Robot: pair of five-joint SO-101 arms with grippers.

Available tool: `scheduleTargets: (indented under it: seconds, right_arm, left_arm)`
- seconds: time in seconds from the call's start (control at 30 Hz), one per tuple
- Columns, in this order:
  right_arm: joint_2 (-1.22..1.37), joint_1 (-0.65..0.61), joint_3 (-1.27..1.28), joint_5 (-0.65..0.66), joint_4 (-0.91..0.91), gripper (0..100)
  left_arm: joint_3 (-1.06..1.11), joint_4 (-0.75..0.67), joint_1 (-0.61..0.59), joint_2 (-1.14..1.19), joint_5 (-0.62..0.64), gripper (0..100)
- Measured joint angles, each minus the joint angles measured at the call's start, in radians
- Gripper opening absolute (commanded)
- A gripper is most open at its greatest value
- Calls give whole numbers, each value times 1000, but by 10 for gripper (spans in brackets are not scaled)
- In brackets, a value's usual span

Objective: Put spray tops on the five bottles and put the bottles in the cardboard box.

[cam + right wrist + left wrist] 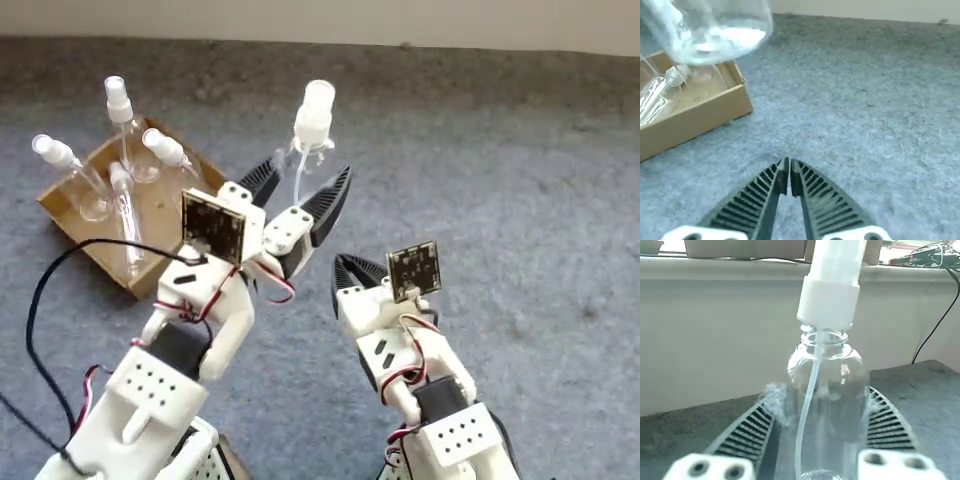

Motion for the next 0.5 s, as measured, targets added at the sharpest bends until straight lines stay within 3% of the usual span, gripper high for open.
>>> scheduleTargets:
  seconds: [0.13,0.5]
  right_arm:
    - [-3,-6,41,-3,-149,5]
    - [-3,-9,43,-3,-377,5]
  left_arm:
    - [-3,-173,0,141,0,56]
    - [-3,-445,21,446,0,56]
